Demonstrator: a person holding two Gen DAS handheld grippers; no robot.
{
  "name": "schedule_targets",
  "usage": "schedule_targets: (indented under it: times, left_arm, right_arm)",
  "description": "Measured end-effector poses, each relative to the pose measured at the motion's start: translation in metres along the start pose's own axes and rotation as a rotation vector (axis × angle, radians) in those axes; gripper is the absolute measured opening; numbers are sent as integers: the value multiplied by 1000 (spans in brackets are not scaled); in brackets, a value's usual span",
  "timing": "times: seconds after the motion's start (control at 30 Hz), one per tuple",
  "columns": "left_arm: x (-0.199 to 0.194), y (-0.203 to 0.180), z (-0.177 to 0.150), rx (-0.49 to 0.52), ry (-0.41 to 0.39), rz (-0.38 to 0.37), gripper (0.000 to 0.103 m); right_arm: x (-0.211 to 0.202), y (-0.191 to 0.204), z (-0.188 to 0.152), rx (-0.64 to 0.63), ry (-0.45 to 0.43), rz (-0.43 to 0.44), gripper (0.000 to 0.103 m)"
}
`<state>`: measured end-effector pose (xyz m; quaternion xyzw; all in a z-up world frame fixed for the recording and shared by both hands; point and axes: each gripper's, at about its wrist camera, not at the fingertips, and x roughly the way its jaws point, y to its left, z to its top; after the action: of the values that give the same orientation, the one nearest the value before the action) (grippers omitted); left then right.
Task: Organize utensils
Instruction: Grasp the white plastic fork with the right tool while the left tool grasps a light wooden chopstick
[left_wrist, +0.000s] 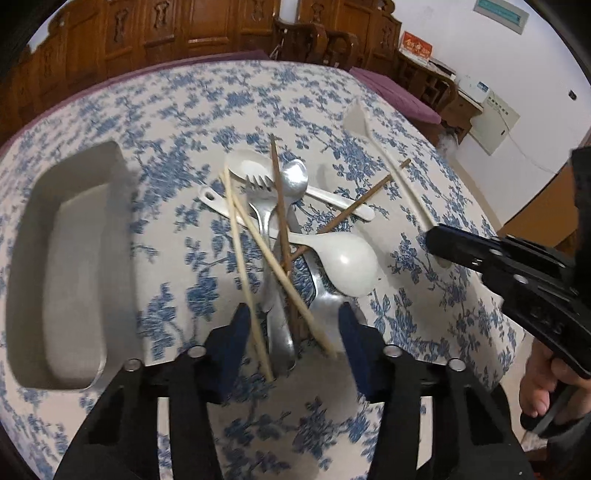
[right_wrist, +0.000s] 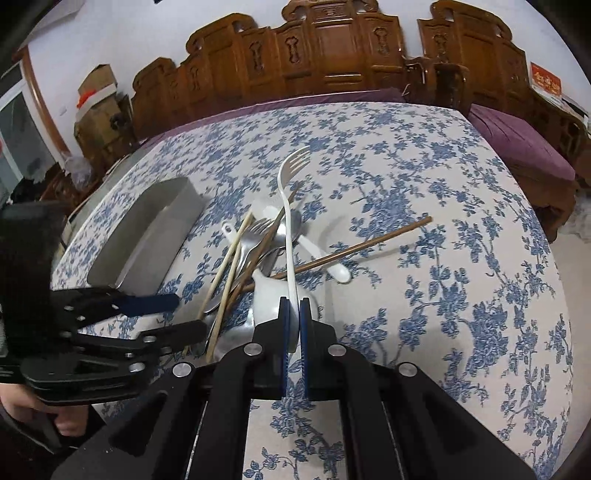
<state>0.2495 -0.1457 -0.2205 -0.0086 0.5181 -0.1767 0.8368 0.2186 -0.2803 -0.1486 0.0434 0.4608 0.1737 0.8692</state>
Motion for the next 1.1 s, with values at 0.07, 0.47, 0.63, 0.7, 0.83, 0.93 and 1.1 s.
schedule_targets:
  times: [0.07, 0.47, 0.63, 0.7, 0.83, 0.93, 1.1]
  left_arm:
    - [8, -2, 4, -6, 15, 6, 35]
    - [22, -5, 9, -26, 66, 72, 11]
    - [14, 2, 6, -37, 57, 82, 7]
    - [9, 5, 5, -37, 49, 90, 6]
    - [0, 9, 2, -35, 28, 98, 5]
    - [-12, 12, -2, -39, 6, 100, 4]
    - [-35, 16, -9, -29, -42, 105, 4]
  right_arm:
    - [-2, -4, 1, 11, -3, 0, 6]
    - [-7, -3, 4, 28, -12, 24, 7]
    - [-8, -1, 5, 26, -13, 24, 7]
    - [-8, 1, 5, 23, -13, 24, 6]
    - [-9, 6, 5, 12, -13, 28, 6]
    - [-10, 11, 4, 2, -12, 33, 6]
    - [-11, 20, 4, -12, -15, 47, 6]
